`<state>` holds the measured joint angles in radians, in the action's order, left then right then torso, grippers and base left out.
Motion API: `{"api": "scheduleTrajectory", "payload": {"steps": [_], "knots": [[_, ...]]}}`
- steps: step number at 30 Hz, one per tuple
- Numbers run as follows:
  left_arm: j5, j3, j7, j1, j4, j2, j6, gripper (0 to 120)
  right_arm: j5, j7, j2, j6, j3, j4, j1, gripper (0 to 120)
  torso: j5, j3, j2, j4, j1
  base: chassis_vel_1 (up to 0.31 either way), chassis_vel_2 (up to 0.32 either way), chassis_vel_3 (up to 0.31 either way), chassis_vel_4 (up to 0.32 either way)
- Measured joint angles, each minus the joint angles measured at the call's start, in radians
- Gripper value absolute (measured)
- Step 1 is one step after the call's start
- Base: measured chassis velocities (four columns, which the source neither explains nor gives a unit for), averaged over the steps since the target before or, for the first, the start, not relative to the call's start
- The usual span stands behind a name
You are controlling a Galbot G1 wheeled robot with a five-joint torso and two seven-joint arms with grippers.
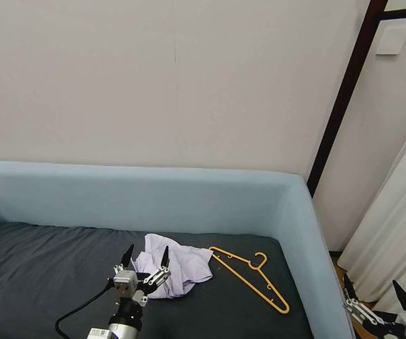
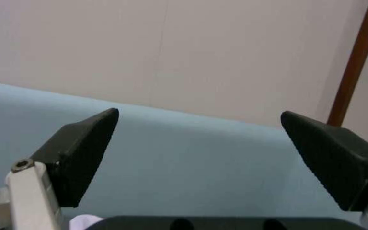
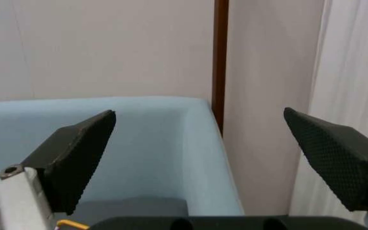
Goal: Pick up the clothes from the sofa and hang them on the clothes hanger.
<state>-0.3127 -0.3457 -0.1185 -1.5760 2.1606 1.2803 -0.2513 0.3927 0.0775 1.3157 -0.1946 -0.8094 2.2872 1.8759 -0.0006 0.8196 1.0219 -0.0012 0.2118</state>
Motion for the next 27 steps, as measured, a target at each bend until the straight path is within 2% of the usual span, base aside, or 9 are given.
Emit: {"api": "scheduleTrajectory", "payload": {"steps": [5, 6, 9, 11, 12, 15, 16, 20, 27], "knots": [[-0.039, -0.034, 0.055, -0.049, 0.004, 0.025, -0.086, 100, 0.141, 0.029, -0.132, 0.082, 0.030, -0.028, -0.082, 100, 0.0001, 0.000, 0.000, 0.0002, 0.000, 0.000, 0.000, 0.000, 0.000], [-0.039, -0.034, 0.055, -0.049, 0.004, 0.025, -0.086, 100, 0.141, 0.029, -0.132, 0.082, 0.030, -0.028, -0.082, 100, 0.0001, 0.000, 0.000, 0.0002, 0.000, 0.000, 0.000, 0.000, 0.000], [-0.017, -0.071, 0.064, -0.088, 0.011, 0.045, -0.109, 100, 0.325, 0.038, -0.226, 0.136, 0.080, -0.060, -0.152, 100, 0.0002, 0.000, 0.000, 0.0000, 0.000, 0.000, 0.000, 0.000, 0.000], [-0.013, -0.076, 0.064, -0.092, 0.012, 0.047, -0.109, 100, 0.354, 0.038, -0.237, 0.142, 0.086, -0.062, -0.162, 100, 0.0003, 0.000, 0.000, 0.0001, 0.000, 0.000, 0.000, 0.000, 0.000], [0.003, -0.098, 0.064, -0.107, 0.015, 0.054, -0.110, 100, 0.473, 0.036, -0.279, 0.169, 0.112, -0.077, -0.204, 100, 0.0002, 0.000, 0.000, 0.0001, 0.000, 0.000, 0.000, 0.000, 0.000], [0.039, -0.152, 0.037, -0.123, 0.018, 0.074, -0.072, 100, 0.683, 0.051, -0.333, 0.256, 0.158, -0.098, -0.299, 100, 0.0002, 0.000, 0.000, 0.0000, 0.000, 0.000, 0.000, 0.000, 0.000], [0.039, -0.152, 0.037, -0.123, 0.018, 0.074, -0.072, 100, 0.683, 0.051, -0.333, 0.256, 0.158, -0.098, -0.299, 100, 0.0002, 0.000, 0.000, 0.0000, 0.000, 0.000, 0.000, 0.000, 0.000], [0.046, -0.206, 0.038, -0.162, 0.037, 0.087, -0.054, 100, 0.858, 0.130, -0.350, 0.395, 0.247, -0.156, -0.458, 100, 0.0002, 0.000, 0.000, -0.0001, 0.000, 0.000, 0.000, 0.000, 0.000], [0.065, -0.268, 0.044, -0.199, 0.057, 0.131, -0.076, 100, 0.937, 0.181, -0.309, 0.538, 0.403, -0.308, -0.676, 100, -0.0003, 0.000, 0.000, 0.0001, 0.000, 0.000, 0.000, 0.000, 0.000]]}}
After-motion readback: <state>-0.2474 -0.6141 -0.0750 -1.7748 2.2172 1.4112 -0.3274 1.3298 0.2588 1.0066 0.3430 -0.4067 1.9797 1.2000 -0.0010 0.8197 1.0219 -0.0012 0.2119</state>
